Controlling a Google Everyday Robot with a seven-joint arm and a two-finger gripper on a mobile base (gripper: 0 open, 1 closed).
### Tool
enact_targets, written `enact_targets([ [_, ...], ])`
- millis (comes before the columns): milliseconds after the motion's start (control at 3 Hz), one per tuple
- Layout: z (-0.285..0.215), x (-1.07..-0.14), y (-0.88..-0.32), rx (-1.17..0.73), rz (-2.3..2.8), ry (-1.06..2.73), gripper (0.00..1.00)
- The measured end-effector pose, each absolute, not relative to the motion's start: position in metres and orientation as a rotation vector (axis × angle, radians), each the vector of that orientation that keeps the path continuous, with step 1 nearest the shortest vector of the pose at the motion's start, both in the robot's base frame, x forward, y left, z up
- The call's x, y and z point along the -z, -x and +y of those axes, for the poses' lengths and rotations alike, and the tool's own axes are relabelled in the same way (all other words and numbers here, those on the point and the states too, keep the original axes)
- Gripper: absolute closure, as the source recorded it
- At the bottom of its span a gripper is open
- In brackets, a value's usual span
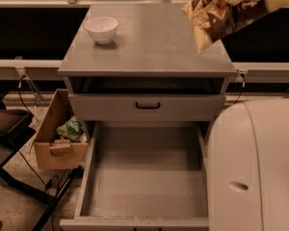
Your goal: Pick brown chip bag from middle drawer and place on counter
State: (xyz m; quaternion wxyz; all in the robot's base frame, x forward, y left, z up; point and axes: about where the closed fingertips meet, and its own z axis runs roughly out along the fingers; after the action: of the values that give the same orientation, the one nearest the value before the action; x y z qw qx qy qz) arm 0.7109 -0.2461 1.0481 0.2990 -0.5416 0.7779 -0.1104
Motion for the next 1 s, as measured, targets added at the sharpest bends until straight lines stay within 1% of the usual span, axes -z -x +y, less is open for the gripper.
enact_targets([
  [333,-0.24,-1.024,-0.737,0.232,1.96,1.474,1.0],
  [667,-0.214,-0.972,-0.777,0.096,1.832,1.505,1.0],
  [1000,-0.178,-0.928,-0.801,-0.019,1.752,1.554,1.0],
])
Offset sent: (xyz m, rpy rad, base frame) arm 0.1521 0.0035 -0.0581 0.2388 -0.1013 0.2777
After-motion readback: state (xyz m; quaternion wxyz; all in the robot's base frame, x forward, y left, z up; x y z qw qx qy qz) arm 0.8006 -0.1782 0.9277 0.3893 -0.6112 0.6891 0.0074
